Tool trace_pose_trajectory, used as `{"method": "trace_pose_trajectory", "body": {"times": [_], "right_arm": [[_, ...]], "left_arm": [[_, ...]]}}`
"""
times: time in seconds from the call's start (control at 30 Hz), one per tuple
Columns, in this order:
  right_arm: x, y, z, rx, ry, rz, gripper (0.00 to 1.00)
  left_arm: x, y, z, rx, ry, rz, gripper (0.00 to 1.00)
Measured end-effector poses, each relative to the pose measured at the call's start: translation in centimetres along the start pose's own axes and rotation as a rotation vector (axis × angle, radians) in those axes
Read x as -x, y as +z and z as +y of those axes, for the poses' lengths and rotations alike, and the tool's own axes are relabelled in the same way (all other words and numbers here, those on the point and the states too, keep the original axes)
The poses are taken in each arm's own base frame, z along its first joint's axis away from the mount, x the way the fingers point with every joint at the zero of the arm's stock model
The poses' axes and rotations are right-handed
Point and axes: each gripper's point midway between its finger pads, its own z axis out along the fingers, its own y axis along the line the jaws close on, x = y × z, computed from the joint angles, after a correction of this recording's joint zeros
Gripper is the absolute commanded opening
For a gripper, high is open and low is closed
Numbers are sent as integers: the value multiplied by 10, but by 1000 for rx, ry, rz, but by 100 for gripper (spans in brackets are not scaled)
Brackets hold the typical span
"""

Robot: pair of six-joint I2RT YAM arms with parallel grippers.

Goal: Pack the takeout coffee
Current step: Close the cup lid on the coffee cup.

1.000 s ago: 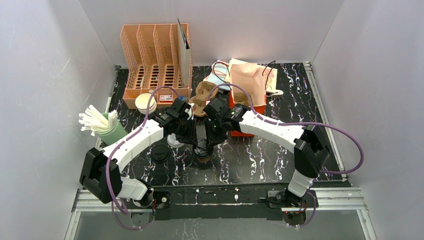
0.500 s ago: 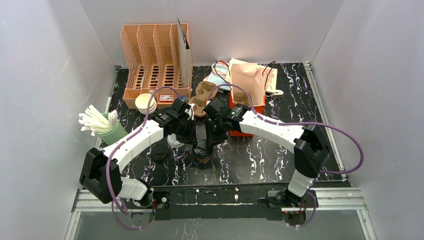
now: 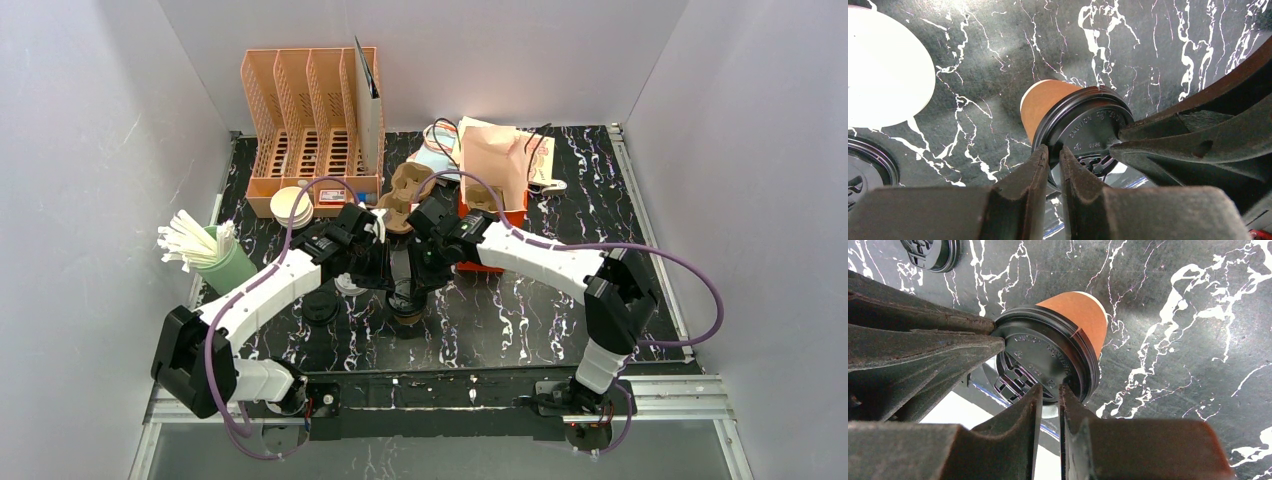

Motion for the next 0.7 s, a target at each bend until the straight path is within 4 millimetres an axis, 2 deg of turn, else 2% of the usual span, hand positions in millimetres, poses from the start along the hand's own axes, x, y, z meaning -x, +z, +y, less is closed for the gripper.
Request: {"method": "trace_pose_trajectory", "body": {"times": [0.4, 0.7], "right_arm": [[5, -7, -1, -37, -15, -1, 30], [13, -15, -15, -96, -18, -19, 28]], "left_arm": [[2, -5, 0, 47, 6, 50, 21], [20, -18, -7, 64, 31, 38, 26]]}}
